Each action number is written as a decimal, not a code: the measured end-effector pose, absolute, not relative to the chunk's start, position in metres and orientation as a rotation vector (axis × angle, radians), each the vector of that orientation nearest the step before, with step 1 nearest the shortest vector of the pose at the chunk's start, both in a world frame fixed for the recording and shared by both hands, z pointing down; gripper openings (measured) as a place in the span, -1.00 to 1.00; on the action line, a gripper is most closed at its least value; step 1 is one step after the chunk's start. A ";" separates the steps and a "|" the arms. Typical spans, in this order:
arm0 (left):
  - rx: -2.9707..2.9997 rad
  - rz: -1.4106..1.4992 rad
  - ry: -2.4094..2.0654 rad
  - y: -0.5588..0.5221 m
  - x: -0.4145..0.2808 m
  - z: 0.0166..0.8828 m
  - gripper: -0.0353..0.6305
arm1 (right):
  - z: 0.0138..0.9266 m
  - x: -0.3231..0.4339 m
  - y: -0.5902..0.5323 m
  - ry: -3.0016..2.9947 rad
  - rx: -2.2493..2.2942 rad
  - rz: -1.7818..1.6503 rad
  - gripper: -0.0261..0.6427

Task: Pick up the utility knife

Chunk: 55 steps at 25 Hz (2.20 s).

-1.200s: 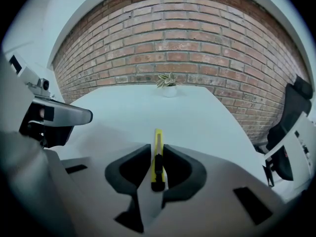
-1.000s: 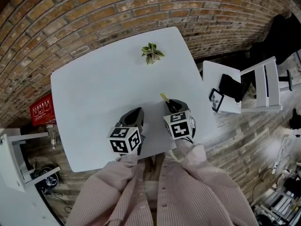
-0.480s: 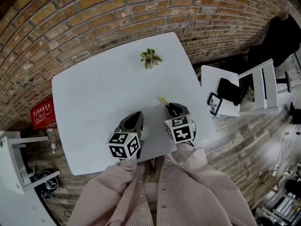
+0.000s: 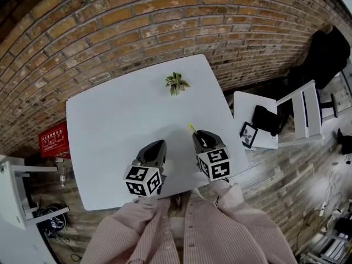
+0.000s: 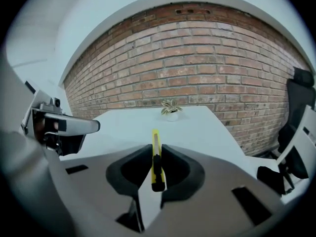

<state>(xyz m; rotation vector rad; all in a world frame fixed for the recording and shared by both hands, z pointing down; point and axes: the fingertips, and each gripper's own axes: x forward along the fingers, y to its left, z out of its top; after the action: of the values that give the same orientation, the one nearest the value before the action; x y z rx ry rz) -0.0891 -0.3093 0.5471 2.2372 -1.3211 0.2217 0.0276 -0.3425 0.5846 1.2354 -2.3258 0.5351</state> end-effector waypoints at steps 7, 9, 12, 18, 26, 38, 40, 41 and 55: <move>2.276 0.179 -1.362 -0.310 -0.094 0.525 -0.92 | 0.544 0.025 -0.340 -2.475 1.239 0.508 -0.74; 2.289 0.165 -1.376 -0.310 -0.097 0.519 -0.92 | 0.533 0.025 -0.339 -2.517 1.248 0.508 -0.74; 2.304 0.139 -1.402 -0.311 -0.101 0.508 -0.92 | 0.515 0.028 -0.339 -2.584 1.264 0.503 -0.74; 2.342 0.096 -1.462 -0.311 -0.111 0.482 -0.92 | 0.484 0.035 -0.341 -2.686 1.307 0.500 -0.74; 2.408 0.063 -1.538 -0.312 -0.121 0.446 -0.92 | 0.453 0.039 -0.343 -2.765 1.351 0.461 -0.74; 2.465 0.029 -1.645 -0.306 -0.138 0.403 -0.92 | 0.404 0.054 -0.342 -2.857 1.454 0.373 -0.74; 2.471 0.028 -1.666 -0.305 -0.141 0.397 -0.92 | 0.396 0.060 -0.342 -2.867 1.479 0.359 -0.74; 2.474 0.030 -1.676 -0.304 -0.143 0.394 -0.92 | 0.392 0.063 -0.341 -2.870 1.491 0.352 -0.74; 2.471 0.025 -1.768 -0.298 -0.157 0.374 -0.92 | 0.357 0.098 -0.338 -2.901 1.627 0.319 -0.74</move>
<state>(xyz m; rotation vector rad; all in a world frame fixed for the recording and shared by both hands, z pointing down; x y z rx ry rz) -0.1566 -0.2981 0.3739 2.4711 -1.7676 0.0254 0.0982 -0.3380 0.3572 1.6267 -2.9014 0.3186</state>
